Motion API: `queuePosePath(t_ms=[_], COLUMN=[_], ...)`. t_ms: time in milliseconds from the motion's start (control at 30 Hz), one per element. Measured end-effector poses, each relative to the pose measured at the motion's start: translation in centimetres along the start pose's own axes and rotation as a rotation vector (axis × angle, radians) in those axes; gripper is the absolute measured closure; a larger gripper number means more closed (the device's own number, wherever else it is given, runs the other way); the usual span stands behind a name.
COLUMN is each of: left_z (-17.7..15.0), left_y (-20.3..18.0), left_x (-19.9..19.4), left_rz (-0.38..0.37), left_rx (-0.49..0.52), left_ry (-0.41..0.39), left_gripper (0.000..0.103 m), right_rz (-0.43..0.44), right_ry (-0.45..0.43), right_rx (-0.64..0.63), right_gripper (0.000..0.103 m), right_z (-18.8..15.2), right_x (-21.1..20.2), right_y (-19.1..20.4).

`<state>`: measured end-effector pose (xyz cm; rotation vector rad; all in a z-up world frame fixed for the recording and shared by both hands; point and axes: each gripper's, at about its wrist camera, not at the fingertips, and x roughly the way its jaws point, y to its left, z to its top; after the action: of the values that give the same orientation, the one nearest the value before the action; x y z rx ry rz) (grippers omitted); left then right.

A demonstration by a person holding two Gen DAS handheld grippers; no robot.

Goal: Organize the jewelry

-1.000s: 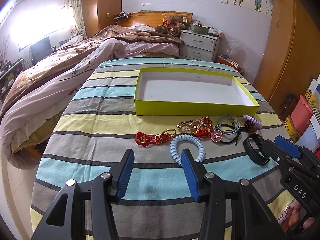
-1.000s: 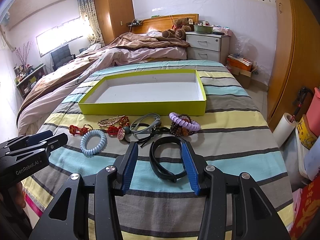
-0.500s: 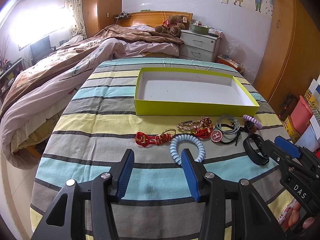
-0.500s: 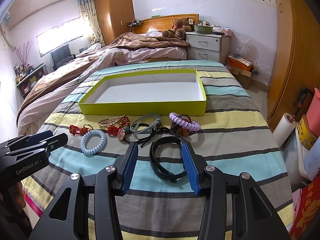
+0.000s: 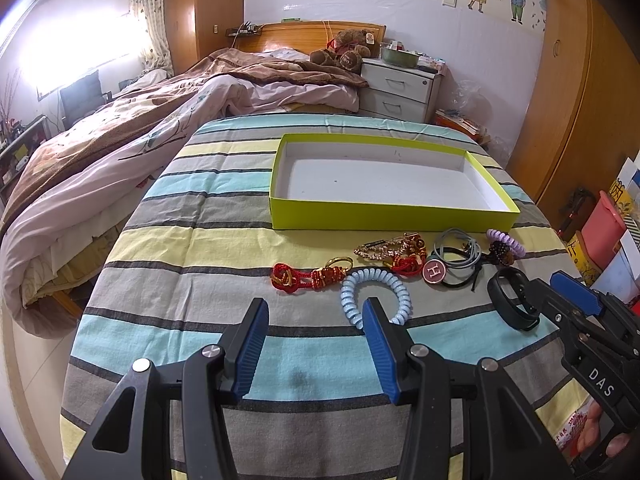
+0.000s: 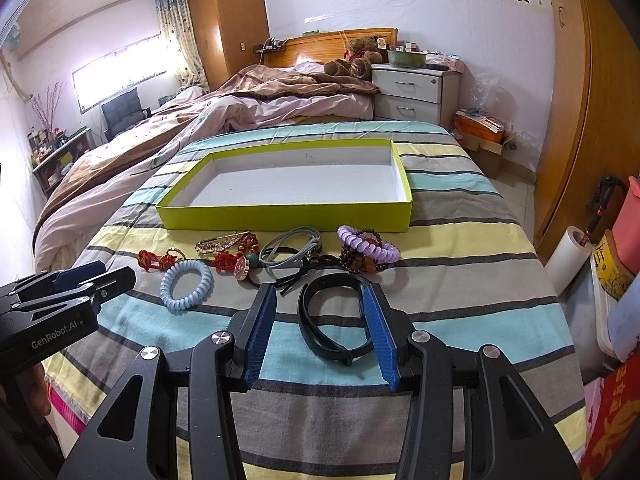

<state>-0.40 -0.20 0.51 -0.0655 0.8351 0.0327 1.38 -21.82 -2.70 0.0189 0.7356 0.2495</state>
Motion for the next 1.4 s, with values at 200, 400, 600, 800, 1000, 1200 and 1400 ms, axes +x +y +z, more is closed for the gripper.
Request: queuePosePath(t_ms=[200, 400, 600, 800, 1000, 1200, 1400], left_z=[0.1, 0.3, 0.3, 0.3, 0.7, 1.0, 1.1], left_y=[0.3, 1.2, 0.4, 0.2, -0.3, -1.1, -1.5], left_x=[0.3, 1.6, 3.1, 4.5, 5.1, 5.7, 5.9], left_rz=[-0.020, -0.126, -0.189, -0.167, -0.162, -0.119, -0.084], left_rx=[0.000, -0.037, -0.024, -0.027, -0.007, 0.059, 0.096], left_ry=[0.010, 0.052, 0.118, 0.149, 0.163, 0.163, 0.161], left_gripper=[0.054, 0.054, 0.054, 0.054, 0.055, 0.055, 0.059], right_rz=[-0.001, -0.021, -0.031, -0.042, -0.032, -0.021, -0.007], right_ry=[0.000, 0.013, 0.048, 0.127, 0.162, 0.171, 0.172], right_rx=[0.006, 0.033, 0.037, 0.015, 0.003, -0.006, -0.001], right_gripper=[0.056, 0.056, 0.056, 0.056, 0.056, 0.056, 0.059], right_z=[0.2, 0.3, 0.5, 0.3, 0.1, 0.2, 0.2], right_x=[0.2, 0.5, 1.3, 3.0, 4.0, 4.3, 4.5], right_y=[-0.3, -2.1, -3.5, -3.6, -3.6, -3.7, -3.8])
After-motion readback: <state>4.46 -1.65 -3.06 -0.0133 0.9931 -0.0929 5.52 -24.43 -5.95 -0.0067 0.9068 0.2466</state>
